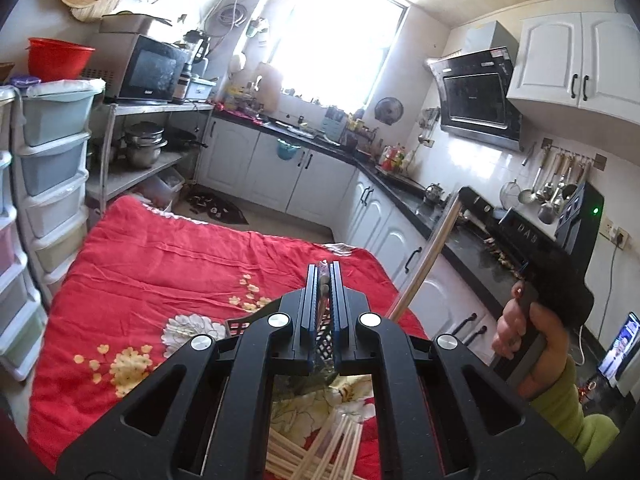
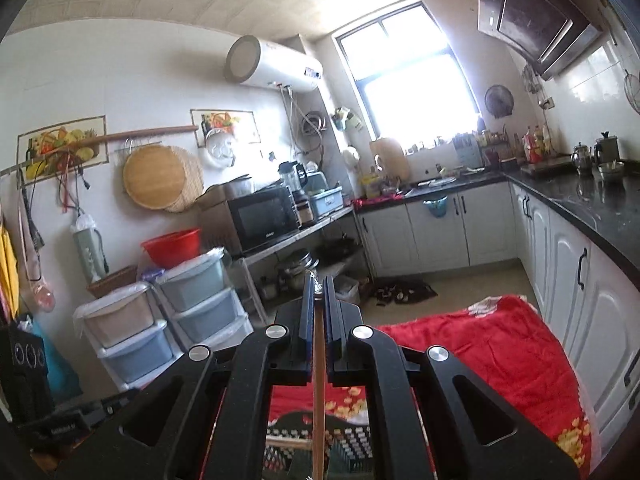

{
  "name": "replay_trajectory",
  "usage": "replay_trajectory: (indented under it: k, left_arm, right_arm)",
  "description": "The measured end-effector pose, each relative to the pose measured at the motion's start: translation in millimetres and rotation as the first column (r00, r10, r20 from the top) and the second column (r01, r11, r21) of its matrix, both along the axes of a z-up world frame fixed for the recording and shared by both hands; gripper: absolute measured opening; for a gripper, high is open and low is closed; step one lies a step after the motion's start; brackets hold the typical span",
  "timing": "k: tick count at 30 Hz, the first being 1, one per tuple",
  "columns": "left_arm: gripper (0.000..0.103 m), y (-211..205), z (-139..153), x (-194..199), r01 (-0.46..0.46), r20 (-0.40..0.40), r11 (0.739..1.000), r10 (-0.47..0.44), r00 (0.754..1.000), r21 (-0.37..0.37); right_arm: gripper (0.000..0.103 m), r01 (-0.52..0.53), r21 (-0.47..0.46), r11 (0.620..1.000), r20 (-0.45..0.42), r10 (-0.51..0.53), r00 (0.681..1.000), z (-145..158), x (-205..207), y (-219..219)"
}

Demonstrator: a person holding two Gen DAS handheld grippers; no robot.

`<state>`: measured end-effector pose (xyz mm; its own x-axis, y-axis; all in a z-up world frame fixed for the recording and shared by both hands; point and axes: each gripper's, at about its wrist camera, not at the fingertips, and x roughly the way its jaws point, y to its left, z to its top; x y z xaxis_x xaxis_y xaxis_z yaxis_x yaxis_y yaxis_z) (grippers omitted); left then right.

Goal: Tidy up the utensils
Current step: 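Lift the left tool's chopstick over the caddy while the right tool carries its own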

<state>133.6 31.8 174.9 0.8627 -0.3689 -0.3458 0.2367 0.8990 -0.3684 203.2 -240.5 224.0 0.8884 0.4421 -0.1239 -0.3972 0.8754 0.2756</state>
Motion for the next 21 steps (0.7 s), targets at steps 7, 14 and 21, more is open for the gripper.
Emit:
replay_trajectory:
  k: [7,14,21]
  left_arm:
    - [0.003,4,-20,14,-0.018,-0.051,1.000,0.018,0.999,-0.005]
    - [0.003,-2,-40,19,-0.012,-0.088,1.000,0.013,0.996,0.005]
    - [0.003,-14,-57,24,-0.006,-0.107,0.999,0.009,0.994,0.035]
  right_arm:
    - [0.004,0.047,-0.024,0.999,0.050,-0.046,0.998,-12,18,6]
    - [0.004,0.070,-0.024,0.997,0.064,-0.069,0.996,-43,26,8]
    - [0.004,0.096,-0.038,0.995,0.047,-0.094,0.994,-67,31,13]
